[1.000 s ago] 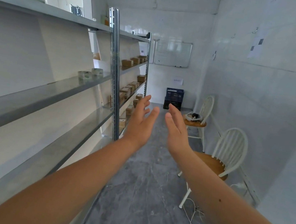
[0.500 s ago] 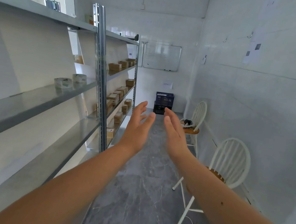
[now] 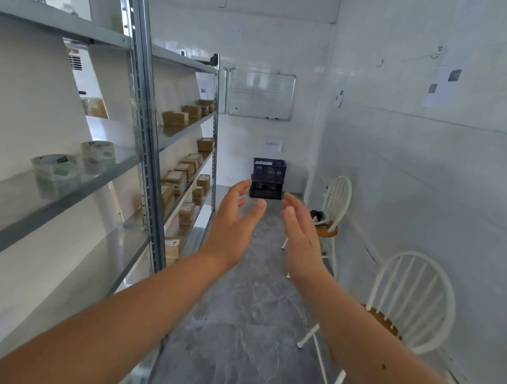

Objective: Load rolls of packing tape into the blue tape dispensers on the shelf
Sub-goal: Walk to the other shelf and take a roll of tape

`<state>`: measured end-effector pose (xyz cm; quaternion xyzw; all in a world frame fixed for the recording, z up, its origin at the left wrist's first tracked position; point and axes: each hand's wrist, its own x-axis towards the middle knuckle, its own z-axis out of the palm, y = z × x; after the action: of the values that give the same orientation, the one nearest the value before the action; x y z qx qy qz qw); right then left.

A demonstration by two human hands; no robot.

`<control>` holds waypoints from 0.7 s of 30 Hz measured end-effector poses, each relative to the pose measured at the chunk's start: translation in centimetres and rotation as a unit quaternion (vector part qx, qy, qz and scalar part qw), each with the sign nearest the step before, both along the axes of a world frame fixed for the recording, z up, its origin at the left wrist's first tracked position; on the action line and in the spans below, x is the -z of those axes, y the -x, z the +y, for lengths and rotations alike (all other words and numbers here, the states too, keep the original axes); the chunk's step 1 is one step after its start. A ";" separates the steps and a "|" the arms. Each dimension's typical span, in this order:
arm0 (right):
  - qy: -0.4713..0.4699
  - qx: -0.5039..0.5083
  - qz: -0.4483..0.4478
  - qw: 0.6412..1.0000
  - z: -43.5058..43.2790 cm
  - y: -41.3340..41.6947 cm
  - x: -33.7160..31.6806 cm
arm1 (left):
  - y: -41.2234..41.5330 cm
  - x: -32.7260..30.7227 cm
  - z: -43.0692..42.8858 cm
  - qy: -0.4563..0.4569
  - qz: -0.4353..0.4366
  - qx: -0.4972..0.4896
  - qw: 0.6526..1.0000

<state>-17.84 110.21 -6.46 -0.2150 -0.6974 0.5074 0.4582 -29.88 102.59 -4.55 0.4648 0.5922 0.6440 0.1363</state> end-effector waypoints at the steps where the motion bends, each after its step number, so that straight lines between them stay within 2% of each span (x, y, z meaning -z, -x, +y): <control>1: 0.001 0.003 0.000 1.000 1.0 0.4 0.0 | 0.6 0.1 1.0 0.002 -0.001 -0.001 1.000; 8: -0.001 0.018 0.001 1.000 9.5 3.8 0.5 | 3.9 0.7 9.8 0.020 0.000 -0.004 1.000; 12: 0.002 0.022 -0.002 1.000 22.6 6.5 0.1 | 5.9 0.5 23.1 0.020 0.006 -0.022 1.000; 17: -0.017 0.024 0.009 1.000 23.8 6.5 0.9 | 6.2 1.3 24.3 0.017 0.001 0.007 1.000; 21: -0.031 0.001 -0.027 0.999 31.7 8.5 1.1 | 7.4 0.2 31.1 0.013 -0.027 -0.002 1.000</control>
<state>-26.30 141.88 -7.54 -0.2148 -0.7248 0.4789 0.4462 -37.31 133.71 -4.73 0.4448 0.5972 0.6488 0.1569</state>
